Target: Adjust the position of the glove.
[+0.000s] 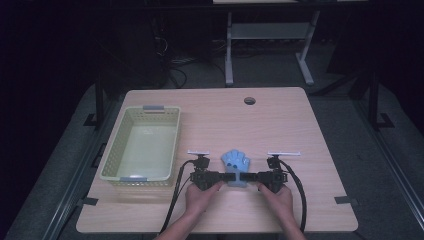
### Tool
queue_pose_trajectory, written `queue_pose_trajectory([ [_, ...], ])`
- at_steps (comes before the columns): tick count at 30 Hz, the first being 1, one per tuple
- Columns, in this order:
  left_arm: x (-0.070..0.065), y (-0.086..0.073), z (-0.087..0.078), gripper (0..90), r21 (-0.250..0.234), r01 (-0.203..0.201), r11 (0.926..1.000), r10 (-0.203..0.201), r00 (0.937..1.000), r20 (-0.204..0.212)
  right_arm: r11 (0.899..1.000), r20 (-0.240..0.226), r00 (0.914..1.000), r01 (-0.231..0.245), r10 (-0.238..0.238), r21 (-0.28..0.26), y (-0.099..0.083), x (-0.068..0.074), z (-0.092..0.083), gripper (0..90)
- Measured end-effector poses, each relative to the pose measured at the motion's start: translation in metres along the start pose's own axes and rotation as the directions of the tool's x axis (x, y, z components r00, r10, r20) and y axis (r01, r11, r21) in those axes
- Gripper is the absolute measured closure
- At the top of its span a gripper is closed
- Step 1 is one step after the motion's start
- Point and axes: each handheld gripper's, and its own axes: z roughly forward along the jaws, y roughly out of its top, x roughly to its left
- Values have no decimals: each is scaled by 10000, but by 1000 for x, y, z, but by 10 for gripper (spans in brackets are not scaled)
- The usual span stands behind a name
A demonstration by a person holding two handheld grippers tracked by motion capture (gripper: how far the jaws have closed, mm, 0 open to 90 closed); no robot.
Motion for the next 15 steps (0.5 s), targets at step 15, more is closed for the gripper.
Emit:
queue_pose_trajectory([
  [15, -1, 2, 1, 707, 37, -178, 9998, 177, 9998, 44, 9995, -208, 9997, 106, -112, -299, -3, 0, 1, 728],
])
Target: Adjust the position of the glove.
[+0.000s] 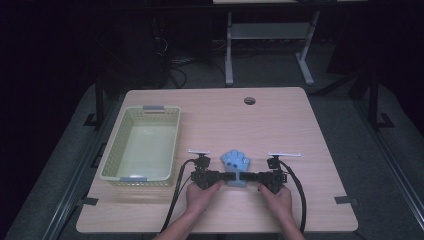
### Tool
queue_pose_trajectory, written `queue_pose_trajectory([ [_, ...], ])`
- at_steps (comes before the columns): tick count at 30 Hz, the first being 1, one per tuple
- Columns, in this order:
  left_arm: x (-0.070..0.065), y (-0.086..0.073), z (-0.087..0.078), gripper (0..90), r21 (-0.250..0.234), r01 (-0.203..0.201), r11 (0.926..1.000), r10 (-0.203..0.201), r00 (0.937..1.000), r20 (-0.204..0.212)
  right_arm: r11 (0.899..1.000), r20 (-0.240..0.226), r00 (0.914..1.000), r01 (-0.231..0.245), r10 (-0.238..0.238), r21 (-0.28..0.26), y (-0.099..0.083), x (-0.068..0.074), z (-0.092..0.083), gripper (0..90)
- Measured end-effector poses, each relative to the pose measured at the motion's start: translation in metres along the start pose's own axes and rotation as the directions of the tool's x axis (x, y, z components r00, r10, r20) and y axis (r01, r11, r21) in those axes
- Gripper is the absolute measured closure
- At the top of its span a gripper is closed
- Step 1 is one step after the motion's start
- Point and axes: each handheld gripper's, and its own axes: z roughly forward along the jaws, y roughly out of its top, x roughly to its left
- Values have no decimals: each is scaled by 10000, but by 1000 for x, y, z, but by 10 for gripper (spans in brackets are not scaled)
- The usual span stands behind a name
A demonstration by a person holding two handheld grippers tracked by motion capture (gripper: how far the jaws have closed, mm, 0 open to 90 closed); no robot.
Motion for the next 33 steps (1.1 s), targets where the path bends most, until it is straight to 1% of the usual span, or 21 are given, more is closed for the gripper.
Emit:
queue_pose_trajectory([
  [9, -2, 1, -3, 708, -69, -168, 9998, 168, 9998, 71, 9999, -3, 10000, 67, -67, -92, -1, 2, -1, 732],
  [13, -4, 1, -5, 707, -71, -206, 9998, 207, 9997, 141, 9999, -67, 9999, 115, -116, -100, -1, 4, -1, 732],
  [15, -4, 2, -7, 707, -125, -301, 9995, 303, 9993, 203, 9999, -98, 9999, 110, -111, -121, -1, 5, -2, 732],
  [21, -6, 3, -9, 708, -133, -348, 9993, 351, 9992, 213, 9997, -186, 9998, 67, -71, -216, -1, 7, -3, 734],
  [24, -8, 4, -11, 708, -171, -414, 9990, 419, 9987, 283, 9996, -321, 9995, 24, -34, -295, 0, 10, -6, 734],
  [26, -12, 7, -13, 708, -270, -496, 9984, 503, 9983, 283, 9994, -323, 9994, 66, -77, -345, 2, 12, -8, 734],
  [31, -18, 10, -15, 708, -280, -651, 9975, 659, 9974, 301, 9986, -387, 9992, 107, -128, -522, 5, 16, -12, 734],
  [33, -22, 13, -17, 708, -286, -772, 9966, 781, 9964, 317, 9981, -438, 9989, 169, -195, -587, 6, 18, -15, 735],
])
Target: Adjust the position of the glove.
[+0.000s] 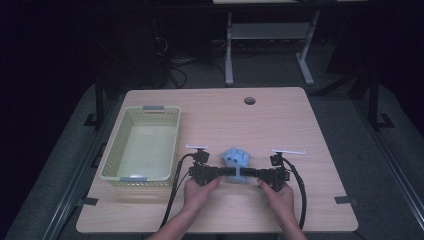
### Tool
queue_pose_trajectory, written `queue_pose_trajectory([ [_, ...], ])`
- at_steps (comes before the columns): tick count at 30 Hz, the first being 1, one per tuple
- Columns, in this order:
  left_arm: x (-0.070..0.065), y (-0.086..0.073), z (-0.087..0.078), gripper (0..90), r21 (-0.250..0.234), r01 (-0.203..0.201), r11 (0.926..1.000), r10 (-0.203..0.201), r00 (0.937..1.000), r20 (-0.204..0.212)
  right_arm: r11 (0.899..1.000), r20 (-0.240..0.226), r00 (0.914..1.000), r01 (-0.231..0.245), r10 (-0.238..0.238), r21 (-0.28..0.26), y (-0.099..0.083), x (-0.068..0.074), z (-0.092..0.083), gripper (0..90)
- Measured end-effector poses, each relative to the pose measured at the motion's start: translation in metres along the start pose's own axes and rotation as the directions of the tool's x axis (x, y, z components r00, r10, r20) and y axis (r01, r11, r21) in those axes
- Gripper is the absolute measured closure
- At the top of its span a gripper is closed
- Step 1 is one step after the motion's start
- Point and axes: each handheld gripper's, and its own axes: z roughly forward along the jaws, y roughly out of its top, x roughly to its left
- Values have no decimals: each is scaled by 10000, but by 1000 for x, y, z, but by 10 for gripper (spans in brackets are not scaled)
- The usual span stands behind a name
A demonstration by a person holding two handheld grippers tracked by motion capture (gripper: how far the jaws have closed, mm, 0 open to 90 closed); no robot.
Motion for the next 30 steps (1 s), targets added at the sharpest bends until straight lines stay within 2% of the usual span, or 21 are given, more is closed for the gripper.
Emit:
queue_pose_trajectory([
  [9, -7, 7, -9, 707, -142, -175, 9997, 175, 9998, 42, 9995, -115, 9998, 166, -169, -270, 6, 9, -4, 735],
  [17, -15, 19, -26, 707, -374, -338, 9987, 342, 9994, 82, 9979, -146, 9982, 572, -577, -313, 19, 28, -2, 735],
  [30, -20, 32, -48, 707, -579, -573, 9967, 581, 9982, 131, 9953, -188, 9953, 942, -947, -236, 36, 53, 2, 735],
])
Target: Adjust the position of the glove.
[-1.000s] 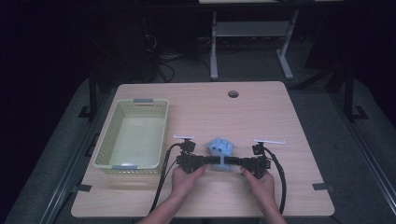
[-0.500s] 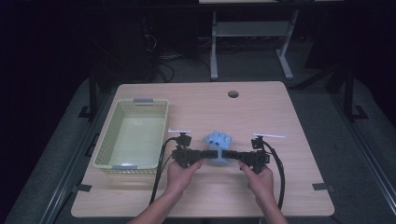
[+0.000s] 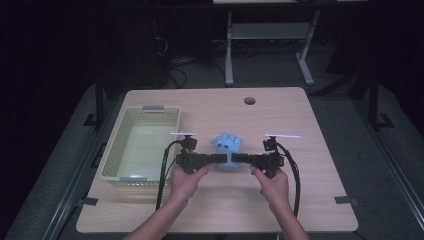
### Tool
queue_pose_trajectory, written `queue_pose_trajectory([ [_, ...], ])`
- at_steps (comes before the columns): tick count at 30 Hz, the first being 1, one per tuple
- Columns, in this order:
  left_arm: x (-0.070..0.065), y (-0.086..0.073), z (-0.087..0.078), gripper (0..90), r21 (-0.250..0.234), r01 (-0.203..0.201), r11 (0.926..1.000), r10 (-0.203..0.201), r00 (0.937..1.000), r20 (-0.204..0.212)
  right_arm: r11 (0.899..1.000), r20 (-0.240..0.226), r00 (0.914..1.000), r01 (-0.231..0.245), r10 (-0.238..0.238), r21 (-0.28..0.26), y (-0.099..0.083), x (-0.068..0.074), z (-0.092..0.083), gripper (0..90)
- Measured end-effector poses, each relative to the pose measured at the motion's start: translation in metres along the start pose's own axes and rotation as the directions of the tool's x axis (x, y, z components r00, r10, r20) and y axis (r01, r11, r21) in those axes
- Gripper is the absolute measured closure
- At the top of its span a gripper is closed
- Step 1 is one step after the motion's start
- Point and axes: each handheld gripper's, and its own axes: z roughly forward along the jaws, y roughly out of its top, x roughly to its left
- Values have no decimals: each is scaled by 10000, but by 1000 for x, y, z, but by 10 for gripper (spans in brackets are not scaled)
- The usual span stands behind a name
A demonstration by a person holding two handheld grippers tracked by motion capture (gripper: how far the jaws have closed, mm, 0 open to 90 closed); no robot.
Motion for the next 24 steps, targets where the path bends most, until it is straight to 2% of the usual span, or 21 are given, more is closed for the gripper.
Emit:
queue_pose_trajectory([
  [17, 0, 10, -25, 707, -298, -167, 9994, 164, 9998, -96, 9990, -66, 9991, 410, -409, 148, 16, 22, 14, 735],
  [24, 2, 12, -33, 707, -378, -39, 9993, 37, 10000, -61, 9983, -101, 9987, 508, -506, 273, 21, 28, 20, 735],
])
